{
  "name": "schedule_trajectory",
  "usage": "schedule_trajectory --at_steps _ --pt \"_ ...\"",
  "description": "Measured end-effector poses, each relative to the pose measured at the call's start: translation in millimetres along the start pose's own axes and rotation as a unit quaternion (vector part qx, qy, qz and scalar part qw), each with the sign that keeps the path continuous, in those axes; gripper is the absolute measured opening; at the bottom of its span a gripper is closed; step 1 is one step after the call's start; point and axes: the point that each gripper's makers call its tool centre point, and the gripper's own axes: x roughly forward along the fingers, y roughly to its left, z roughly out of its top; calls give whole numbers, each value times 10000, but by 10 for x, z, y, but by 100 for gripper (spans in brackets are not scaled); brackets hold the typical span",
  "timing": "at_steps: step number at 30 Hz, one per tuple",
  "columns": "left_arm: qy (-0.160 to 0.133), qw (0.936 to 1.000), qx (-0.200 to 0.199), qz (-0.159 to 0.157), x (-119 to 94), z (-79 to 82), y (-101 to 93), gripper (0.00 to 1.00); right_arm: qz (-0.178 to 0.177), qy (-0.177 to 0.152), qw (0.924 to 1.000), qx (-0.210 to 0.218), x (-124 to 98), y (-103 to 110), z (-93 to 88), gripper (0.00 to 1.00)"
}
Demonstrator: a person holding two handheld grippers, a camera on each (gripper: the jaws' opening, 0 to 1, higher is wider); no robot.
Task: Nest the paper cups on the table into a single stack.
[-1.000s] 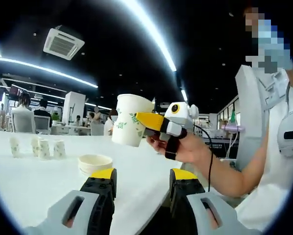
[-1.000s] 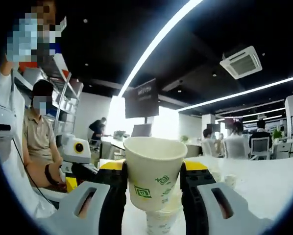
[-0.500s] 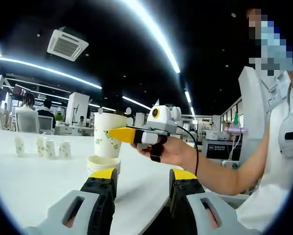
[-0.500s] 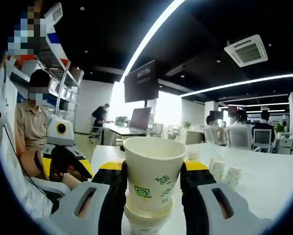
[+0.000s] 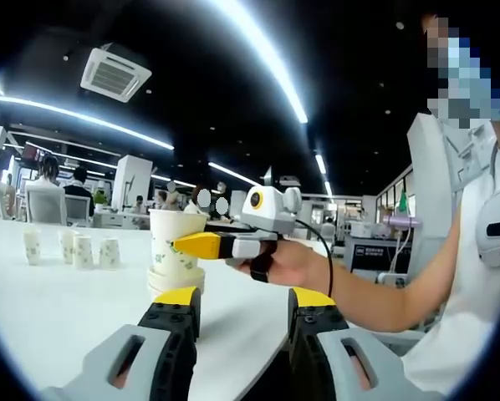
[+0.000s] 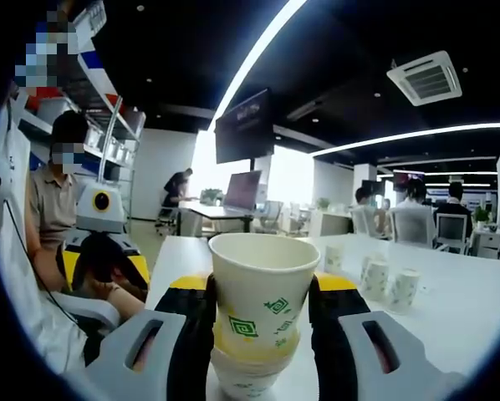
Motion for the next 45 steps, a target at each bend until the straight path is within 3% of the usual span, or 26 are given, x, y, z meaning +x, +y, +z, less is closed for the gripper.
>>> schedule_trajectory --at_steps 11,17,21,30,38,45 --pt "46 10000 21 -3 11 -32 -5 44 -34 193 9997 -140 10 16 -125 48" --pt "36 10000 27 32 -3 -24 18 44 -101 388 9992 -89 40 7 -219 70" --pt "21 10000 17 38 -5 -20 28 44 -64 433 9990 -63 35 41 -262 72" --pt "130 9996 -136 202 -20 -63 119 47 -53 351 9994 -1 19 83 -224 74" --pt "39 9991 -200 360 -69 -24 216 47 -145 113 9998 69 -127 147 -113 74" --pt "-48 9979 121 639 -114 213 502 47 -259 -152 9995 106 -292 225 25 74"
